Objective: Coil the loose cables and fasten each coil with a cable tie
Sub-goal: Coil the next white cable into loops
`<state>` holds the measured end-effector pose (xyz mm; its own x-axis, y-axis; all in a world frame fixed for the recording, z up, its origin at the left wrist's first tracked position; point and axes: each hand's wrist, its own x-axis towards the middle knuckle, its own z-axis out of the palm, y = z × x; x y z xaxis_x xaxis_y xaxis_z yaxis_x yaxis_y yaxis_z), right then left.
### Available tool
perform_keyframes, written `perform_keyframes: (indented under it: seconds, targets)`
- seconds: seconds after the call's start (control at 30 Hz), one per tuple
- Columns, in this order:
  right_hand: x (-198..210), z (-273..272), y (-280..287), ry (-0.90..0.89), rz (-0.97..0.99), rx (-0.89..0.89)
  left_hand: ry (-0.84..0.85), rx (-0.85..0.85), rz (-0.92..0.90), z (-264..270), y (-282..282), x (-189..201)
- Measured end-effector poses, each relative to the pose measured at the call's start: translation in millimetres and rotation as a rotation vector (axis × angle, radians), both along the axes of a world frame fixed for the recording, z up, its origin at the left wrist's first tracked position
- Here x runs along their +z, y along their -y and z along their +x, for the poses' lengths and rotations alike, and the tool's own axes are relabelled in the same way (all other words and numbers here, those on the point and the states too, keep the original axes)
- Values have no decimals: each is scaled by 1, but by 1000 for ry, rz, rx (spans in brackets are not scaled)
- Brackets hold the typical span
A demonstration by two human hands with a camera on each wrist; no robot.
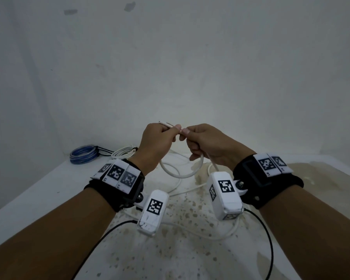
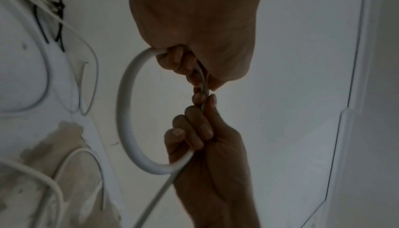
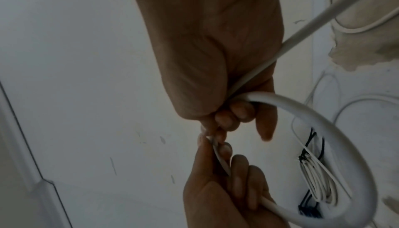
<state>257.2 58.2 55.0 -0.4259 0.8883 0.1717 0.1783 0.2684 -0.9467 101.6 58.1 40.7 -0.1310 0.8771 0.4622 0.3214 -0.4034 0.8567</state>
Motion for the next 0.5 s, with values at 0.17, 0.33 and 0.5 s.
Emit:
perform_keyframes:
  seconds: [0.17, 0.33, 0.5]
  targets:
    - [-6, 6, -1, -81, -52, -19, 63, -19, -13, 0, 2, 5]
    - [-6, 7, 3, -18, -117, 27, -201, 35, 88, 0, 11, 4]
    - [-1, 5, 5, -24, -158, 48, -199, 77, 146, 1, 9, 2]
